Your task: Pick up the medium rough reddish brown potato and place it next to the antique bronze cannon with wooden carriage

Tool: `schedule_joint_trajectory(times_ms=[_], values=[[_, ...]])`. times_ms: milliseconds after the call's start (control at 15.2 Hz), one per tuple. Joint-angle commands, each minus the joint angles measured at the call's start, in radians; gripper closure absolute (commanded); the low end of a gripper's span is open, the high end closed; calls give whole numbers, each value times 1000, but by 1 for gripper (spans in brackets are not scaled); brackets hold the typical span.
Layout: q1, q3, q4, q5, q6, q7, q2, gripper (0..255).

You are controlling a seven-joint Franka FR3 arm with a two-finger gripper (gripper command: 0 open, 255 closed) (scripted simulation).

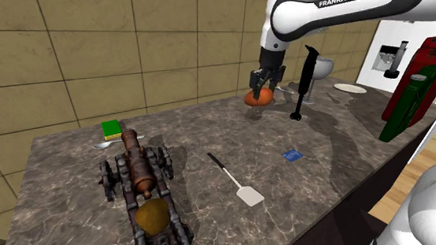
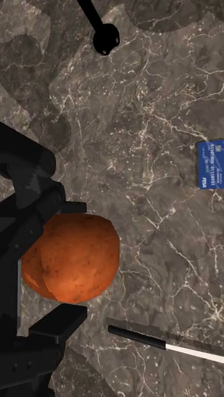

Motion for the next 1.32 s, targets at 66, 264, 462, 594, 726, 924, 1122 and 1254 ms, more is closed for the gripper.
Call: schedule_joint_trajectory(times_ms=[66,264,462,594,726,924,1122,1254], values=[[26,43,-61,7,-8,65,-62,255],[52,87,-105,21,-21,128,-114,255],[80,133,-138,38,-36,192,-158,255],[98,166,-155,52,-47,236,-182,255],[117,199,-167,67,-58,279,-203,255],[145,251,-177,91,-75,347,-226,255],[173,305,-177,115,-92,416,-240,255],[190,342,-171,131,-102,463,-243,255]])
